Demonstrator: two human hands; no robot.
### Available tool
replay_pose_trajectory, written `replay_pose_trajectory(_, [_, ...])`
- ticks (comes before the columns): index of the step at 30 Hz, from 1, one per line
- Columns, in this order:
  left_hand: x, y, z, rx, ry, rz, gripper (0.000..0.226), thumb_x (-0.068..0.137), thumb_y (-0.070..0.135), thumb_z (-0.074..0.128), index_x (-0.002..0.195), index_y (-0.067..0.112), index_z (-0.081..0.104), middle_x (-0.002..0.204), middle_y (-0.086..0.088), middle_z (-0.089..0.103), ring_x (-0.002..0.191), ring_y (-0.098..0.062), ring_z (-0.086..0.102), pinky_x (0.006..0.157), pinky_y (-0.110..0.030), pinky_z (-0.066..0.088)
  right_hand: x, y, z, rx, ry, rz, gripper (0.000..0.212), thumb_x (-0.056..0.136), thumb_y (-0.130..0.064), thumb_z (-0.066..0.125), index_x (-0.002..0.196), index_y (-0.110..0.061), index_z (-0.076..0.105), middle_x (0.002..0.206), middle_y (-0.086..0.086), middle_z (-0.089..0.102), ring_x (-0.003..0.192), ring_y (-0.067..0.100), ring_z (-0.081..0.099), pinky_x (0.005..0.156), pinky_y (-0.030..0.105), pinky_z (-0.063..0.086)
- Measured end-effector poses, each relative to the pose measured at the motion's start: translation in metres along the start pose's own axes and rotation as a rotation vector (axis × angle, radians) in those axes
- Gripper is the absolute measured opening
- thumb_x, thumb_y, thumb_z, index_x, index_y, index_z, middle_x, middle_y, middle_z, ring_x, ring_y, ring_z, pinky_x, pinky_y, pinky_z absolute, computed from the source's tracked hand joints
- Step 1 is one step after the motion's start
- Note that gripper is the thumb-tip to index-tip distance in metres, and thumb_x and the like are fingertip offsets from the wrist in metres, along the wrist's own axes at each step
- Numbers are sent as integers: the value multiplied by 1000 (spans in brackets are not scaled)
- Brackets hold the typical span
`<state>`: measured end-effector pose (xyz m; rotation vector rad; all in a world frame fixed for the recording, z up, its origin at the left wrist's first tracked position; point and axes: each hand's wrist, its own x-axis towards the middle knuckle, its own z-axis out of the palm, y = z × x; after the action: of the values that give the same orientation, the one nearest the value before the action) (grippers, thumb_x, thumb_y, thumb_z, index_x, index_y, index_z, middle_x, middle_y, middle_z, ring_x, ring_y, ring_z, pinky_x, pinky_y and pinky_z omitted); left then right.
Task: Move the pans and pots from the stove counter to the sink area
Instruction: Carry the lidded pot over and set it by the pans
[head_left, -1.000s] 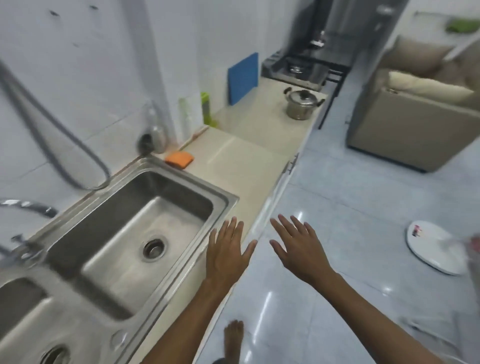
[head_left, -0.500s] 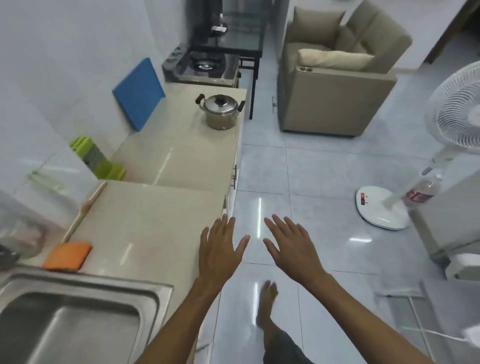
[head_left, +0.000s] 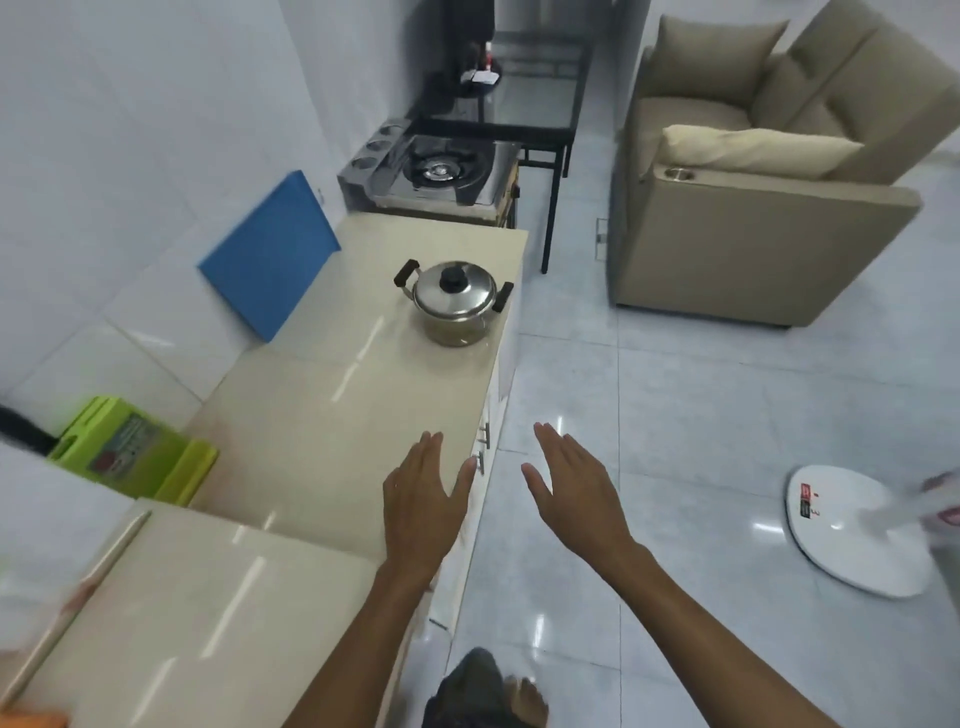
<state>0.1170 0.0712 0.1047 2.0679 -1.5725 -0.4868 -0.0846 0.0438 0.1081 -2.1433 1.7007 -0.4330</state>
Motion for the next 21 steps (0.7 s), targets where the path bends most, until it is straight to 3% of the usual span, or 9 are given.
replay_pose_trajectory(9, [213,5,23,-40,91,-62,62,99,48,54,146,8,48,152,-13,52,140,-28,49,115,-46,38,207,31,9,37,-32,2,60,106,-45,39,157,-15,31,161,3,39,148,25,35,117,39,30])
replay_pose_trajectory(17, [400,-2,42,-91,46,-185,46,99,28,59,141,8,51,133,-16,65,121,-38,60,103,-50,46,376,41,28,117,-124,213,59,106,-43,38,156,-13,31,148,10,55,128,31,56,100,43,47])
replay_pose_trajectory(19, [436,-4,42,-82,35,-204,49,99,27,59,143,8,50,137,-18,62,124,-39,58,105,-51,44,405,41,31,116,-105,226,58,105,-43,40,155,-13,33,141,10,61,120,32,60,91,43,50])
replay_pose_trajectory(21, [465,-8,44,-65,1,-218,49,100,28,57,146,12,49,143,-14,59,128,-36,55,110,-52,41,423,43,34,102,-137,271,60,106,-43,38,155,-10,32,140,12,61,120,33,60,92,42,50])
